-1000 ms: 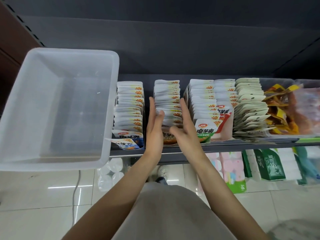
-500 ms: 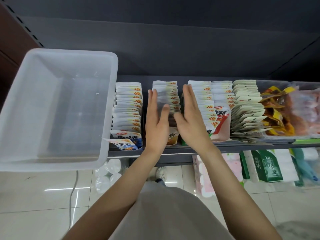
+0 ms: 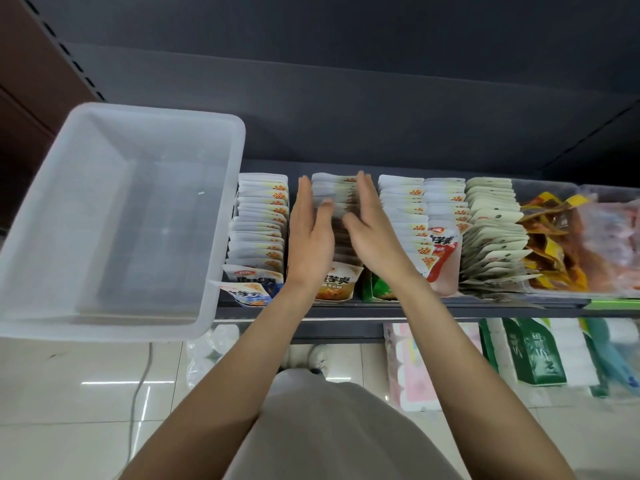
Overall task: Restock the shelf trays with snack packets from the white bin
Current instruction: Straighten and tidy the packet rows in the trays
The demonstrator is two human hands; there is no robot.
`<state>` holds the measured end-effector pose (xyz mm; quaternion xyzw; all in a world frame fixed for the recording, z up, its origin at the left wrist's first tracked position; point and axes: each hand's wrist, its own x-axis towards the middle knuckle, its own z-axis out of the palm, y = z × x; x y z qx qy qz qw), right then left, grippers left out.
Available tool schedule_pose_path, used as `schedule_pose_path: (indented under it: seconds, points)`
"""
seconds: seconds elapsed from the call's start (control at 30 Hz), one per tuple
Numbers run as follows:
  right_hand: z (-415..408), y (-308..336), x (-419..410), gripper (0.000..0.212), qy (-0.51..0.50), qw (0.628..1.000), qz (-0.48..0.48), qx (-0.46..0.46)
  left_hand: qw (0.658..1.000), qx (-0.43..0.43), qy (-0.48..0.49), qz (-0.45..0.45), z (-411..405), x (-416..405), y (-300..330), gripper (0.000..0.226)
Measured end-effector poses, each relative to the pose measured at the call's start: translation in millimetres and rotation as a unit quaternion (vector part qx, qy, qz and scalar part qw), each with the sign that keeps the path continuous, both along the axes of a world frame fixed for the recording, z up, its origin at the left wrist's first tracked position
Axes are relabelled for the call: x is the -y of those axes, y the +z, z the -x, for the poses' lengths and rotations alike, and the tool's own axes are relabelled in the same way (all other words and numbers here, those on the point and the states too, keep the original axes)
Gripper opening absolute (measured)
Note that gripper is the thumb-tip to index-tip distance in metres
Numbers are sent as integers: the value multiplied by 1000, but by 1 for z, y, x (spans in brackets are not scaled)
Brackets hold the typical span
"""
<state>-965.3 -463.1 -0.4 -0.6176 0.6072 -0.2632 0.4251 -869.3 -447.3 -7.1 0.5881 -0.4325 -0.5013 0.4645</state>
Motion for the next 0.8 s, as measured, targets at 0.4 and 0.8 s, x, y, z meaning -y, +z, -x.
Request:
schedule_pose_path:
  seconds: [0.4, 0.8]
  points:
    - [4, 1, 15, 54, 80, 986, 22, -143, 981, 180, -67, 0, 0, 21, -6, 46]
    - [2, 9, -38, 52, -128, 966, -98, 203, 996, 20, 27, -84, 1, 1, 1, 48]
